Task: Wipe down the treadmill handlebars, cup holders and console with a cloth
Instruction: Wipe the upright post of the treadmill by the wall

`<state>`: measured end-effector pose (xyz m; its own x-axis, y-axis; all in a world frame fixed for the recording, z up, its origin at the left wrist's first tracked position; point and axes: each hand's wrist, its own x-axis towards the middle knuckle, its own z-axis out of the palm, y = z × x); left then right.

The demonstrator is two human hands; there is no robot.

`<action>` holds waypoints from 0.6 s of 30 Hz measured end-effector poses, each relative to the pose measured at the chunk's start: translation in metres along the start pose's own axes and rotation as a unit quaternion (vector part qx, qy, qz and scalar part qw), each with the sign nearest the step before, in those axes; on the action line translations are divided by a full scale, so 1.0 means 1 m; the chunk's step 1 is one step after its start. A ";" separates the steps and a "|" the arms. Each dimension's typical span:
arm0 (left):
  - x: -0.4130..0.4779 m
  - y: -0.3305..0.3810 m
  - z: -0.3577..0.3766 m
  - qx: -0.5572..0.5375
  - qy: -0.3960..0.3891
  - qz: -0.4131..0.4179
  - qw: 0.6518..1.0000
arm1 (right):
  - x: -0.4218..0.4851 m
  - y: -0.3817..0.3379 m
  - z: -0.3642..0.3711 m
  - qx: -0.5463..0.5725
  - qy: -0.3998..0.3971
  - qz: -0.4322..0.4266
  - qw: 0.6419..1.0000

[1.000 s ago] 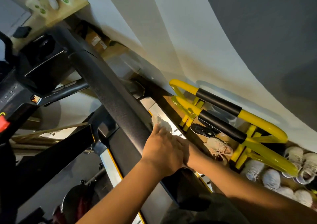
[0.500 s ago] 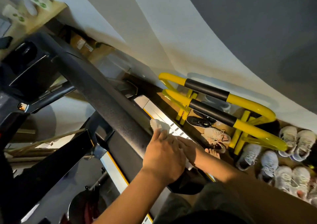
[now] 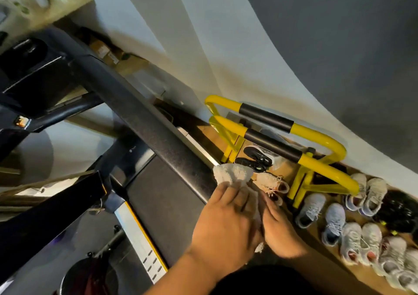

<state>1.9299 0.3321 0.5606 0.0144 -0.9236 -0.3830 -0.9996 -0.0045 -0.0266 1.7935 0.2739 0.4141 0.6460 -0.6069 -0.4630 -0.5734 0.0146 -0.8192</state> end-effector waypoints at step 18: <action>-0.038 -0.066 0.070 -0.432 0.334 -0.234 0.804 | 0.050 -0.186 0.047 -0.435 0.072 -0.263 0.858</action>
<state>1.9967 0.3943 0.5127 0.6664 -0.7420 0.0724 -0.5351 -0.4085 0.7395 1.9564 0.2785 0.5271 0.8977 -0.4405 -0.0091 -0.4212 -0.8519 -0.3111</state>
